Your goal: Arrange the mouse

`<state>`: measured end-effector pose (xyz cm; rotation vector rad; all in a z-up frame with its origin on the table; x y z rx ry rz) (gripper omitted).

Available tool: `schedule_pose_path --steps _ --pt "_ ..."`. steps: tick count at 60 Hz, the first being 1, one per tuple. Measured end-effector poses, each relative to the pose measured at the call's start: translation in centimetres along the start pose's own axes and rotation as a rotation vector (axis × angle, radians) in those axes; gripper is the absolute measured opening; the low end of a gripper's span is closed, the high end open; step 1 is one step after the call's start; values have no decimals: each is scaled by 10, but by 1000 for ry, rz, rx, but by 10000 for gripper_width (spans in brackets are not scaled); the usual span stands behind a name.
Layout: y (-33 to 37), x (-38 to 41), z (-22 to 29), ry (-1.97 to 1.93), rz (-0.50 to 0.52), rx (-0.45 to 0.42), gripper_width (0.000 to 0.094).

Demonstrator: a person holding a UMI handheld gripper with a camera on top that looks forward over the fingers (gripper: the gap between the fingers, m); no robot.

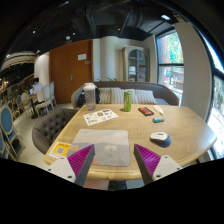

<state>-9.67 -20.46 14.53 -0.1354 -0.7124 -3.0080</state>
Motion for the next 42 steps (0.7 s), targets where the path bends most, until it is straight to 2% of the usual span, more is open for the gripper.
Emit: schedule_pose_path --steps 12,20,25,32,42 --pt "-32 -28 -22 49 -34 16 824" --pt "-50 -57 -51 72 -49 85 845" --pt "-63 -88 -58 60 -90 91 848" --pt "-83 -146 -54 25 -206 59 859" --pt "-110 -203 -54 36 -293 53 851"
Point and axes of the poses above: the point between the fingertips, and its own axes, seen from behind it with the camera up: x to the left, z up, y backward, against the way the camera looks, the point moved 6 cm from there along y, backward, against the way the camera looks, and after that the axes turned 4 degrees about -y, right-handed, at the moved point
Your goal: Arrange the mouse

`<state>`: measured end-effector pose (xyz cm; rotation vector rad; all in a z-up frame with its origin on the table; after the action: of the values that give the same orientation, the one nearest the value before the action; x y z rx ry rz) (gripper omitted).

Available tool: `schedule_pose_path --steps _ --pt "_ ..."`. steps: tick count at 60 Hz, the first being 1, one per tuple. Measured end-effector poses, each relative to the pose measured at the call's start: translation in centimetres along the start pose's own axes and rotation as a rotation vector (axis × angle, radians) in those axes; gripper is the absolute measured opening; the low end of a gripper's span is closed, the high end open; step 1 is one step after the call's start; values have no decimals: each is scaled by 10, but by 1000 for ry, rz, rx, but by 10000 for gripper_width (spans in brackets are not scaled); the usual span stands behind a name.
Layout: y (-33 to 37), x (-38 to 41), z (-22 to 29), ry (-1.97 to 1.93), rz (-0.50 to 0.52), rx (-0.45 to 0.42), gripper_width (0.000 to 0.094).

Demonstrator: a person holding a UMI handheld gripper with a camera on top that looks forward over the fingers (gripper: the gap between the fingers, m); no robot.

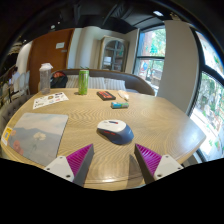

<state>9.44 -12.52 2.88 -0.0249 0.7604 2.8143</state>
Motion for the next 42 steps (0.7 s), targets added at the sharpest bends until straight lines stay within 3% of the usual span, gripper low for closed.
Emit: schedule_pose_path --steps 14,33,38,42 --pt "-42 -24 23 0 12 -2 847" --pt "-100 -43 51 -51 53 92 848" --pt "-112 -39 55 -148 84 110 680" --pt "-114 -46 55 -163 41 111 581"
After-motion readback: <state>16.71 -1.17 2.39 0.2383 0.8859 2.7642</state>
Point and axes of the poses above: the point between the fingertips, and its own axes, seen from behind it with the camera up: x to the left, z up, y backward, against the way the camera looks, the point moved 6 cm from there along y, backward, against the way the camera looks, and after that the axes turned 4 degrees about -y, right-handed, at the moved point
